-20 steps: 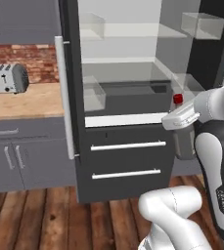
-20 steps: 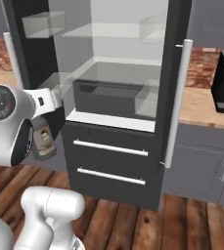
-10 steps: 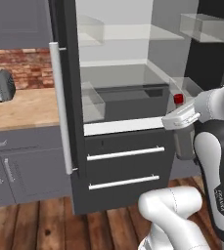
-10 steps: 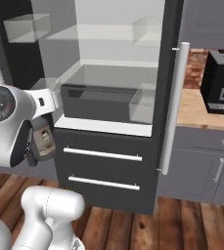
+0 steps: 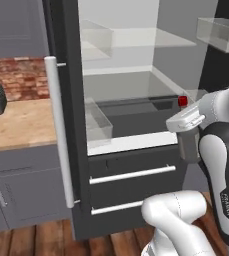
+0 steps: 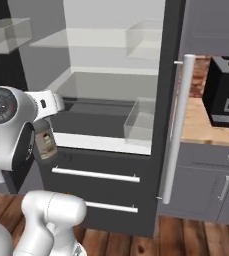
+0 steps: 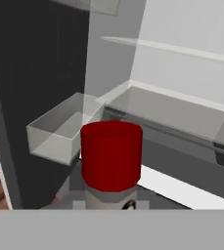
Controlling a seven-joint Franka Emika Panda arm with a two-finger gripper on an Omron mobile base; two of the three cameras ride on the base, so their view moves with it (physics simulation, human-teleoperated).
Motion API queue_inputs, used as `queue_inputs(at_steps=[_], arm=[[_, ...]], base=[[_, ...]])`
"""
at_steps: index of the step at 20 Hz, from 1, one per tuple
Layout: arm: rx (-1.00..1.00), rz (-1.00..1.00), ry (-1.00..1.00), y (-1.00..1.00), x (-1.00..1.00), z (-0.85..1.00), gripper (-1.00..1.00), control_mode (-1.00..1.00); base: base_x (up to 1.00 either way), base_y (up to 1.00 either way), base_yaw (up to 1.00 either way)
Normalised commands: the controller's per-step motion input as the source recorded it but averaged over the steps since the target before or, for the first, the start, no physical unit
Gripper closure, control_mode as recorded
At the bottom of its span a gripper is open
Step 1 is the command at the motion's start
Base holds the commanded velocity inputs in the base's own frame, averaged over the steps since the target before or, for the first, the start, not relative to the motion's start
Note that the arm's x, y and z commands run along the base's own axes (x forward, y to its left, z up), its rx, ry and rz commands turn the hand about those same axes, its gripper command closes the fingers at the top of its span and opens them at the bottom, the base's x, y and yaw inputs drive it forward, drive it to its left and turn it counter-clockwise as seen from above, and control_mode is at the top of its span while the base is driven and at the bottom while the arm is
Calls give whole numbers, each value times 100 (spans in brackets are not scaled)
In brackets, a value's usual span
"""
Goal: Place the liquor on the top shelf of the fridge to keep it out of children's reach, and place the squash and lemon on lower shelves for easy access.
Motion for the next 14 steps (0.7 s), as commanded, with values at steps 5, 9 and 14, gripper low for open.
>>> queue_inputs(at_steps=[5,9,14], arm=[[0,0,0,0,0,0,100,100],[0,0,0,0,0,0,100,100],[0,0,0,0,0,0,100,100]], base=[[60,0,-10],[59,5,-12],[58,12,-13]])
